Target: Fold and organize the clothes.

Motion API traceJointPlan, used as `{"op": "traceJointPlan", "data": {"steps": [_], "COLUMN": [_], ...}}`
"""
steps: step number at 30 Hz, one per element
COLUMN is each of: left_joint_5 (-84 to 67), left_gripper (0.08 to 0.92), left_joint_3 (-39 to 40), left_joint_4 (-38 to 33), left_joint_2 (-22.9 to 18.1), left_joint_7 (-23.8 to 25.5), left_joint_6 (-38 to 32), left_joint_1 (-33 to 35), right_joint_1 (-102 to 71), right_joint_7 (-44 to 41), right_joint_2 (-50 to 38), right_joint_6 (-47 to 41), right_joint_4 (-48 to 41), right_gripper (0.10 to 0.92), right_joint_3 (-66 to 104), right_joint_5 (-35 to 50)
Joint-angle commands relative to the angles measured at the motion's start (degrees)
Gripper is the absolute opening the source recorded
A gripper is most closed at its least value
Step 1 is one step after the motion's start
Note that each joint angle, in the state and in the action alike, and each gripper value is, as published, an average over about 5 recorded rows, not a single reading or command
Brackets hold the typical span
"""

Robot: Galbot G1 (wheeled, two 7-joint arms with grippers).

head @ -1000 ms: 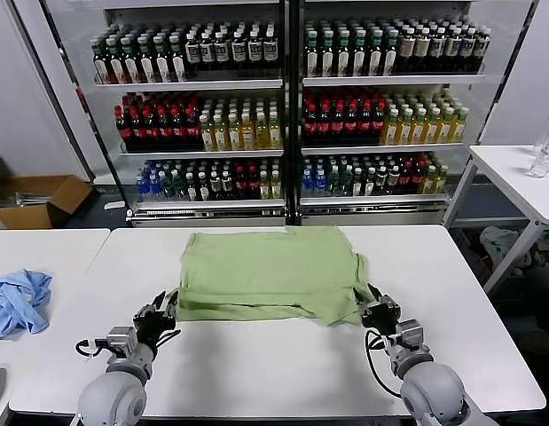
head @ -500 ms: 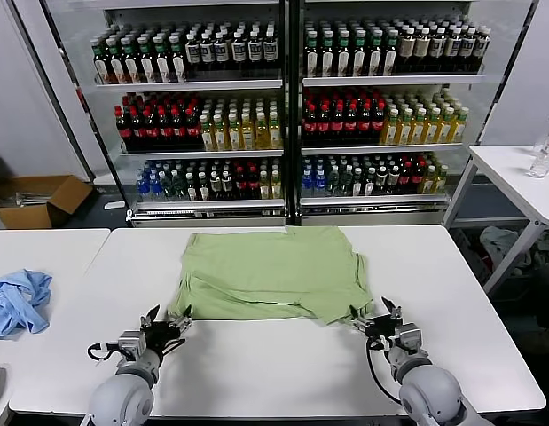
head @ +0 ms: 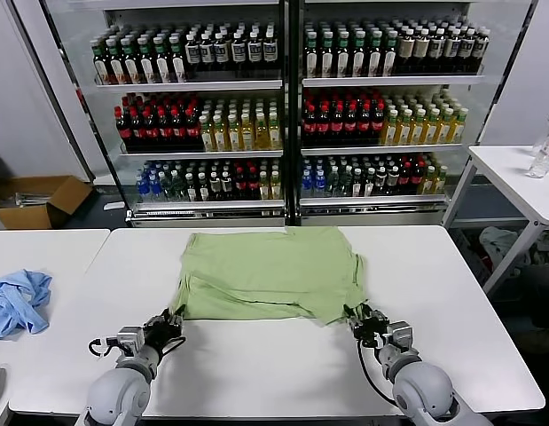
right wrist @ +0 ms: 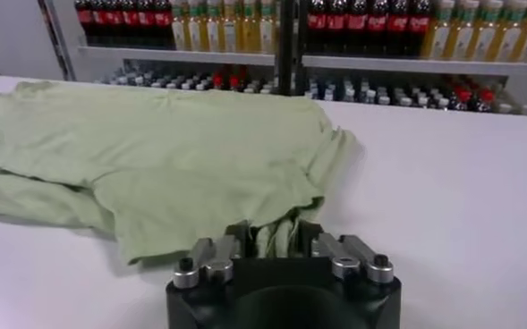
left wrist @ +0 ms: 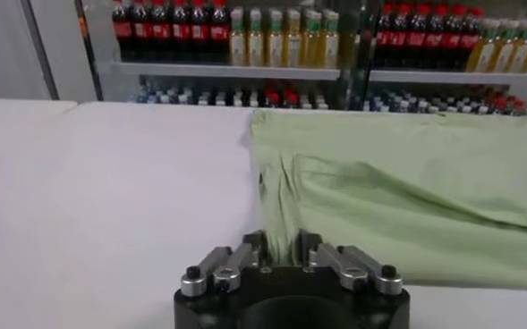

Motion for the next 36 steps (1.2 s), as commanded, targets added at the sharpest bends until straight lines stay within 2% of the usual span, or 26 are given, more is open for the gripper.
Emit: {"op": "traceJointPlan", "data": {"steps": [1, 5, 7, 15, 20, 22, 25, 29, 32, 36], "left_joint_5": [-9.03, -9.77, -9.73, -6.04, -0.17, 1.63, 4.69, 8.48, 7.42, 1.93], "left_gripper": [0.208, 0.113, 0.09, 0.087, 0.087, 0.087, 0.087, 0.151, 0.236, 0.357], "left_joint_3": [-0.57, -1.98, -2.91, -6.92, -8.66, -9.75, -10.94, -11.6, -12.49, -12.5], "left_joint_4": [-0.75, -4.7, -7.34, -21.45, -26.72, -29.17, -32.29, -33.99, -33.64, -29.72], "left_joint_2": [-0.02, -0.53, -0.73, -2.89, -1.72, -1.02, -0.72, -0.2, 1.33, 4.99], "left_joint_7": [2.14, 2.27, 2.17, 1.34, 1.72, 1.88, 1.34, -0.05, -0.98, -2.8], "left_joint_6": [0.44, 0.34, 0.24, -0.08, -0.23, -0.24, -0.13, -0.97, -1.63, -2.6], "left_joint_1": [0.29, 4.6, 7.76, 22.01, 29.04, 31.88, 35.77, 37.15, 34.08, 25.21], "right_joint_1": [-2.63, -8.22, -11.65, -28.74, -36.73, -38.28, -37.83, -32.87, -27.05, -13.5], "right_joint_7": [-0.26, -0.64, -0.84, -2.22, -4.02, -4.55, -4.25, -2.91, -2.31, -0.69], "right_joint_2": [-1.85, -4.38, -5.34, -5.67, -2.28, -1.32, -0.5, -0.11, -1.51, -2.9], "right_joint_6": [-0.5, 0.37, 0.72, 1.13, -0.72, -1.08, 1.08, 2.19, 0.65, -2.81], "right_joint_4": [2.78, 8.4, 11.35, 21.21, 25.83, 26.92, 27.91, 28.84, 28.36, 23.0], "right_gripper": [0.256, 0.167, 0.156, 0.156, 0.157, 0.176, 0.247, 0.359, 0.446, 0.567], "right_joint_3": [0.82, 3.91, 5.76, 16.6, 21.9, 22.74, 23.21, 23.47, 22.68, 17.43], "right_joint_5": [2.13, 1.45, 0.47, -5.68, -11.76, -14.31, -18.07, -18.56, -13.54, -5.33]}}
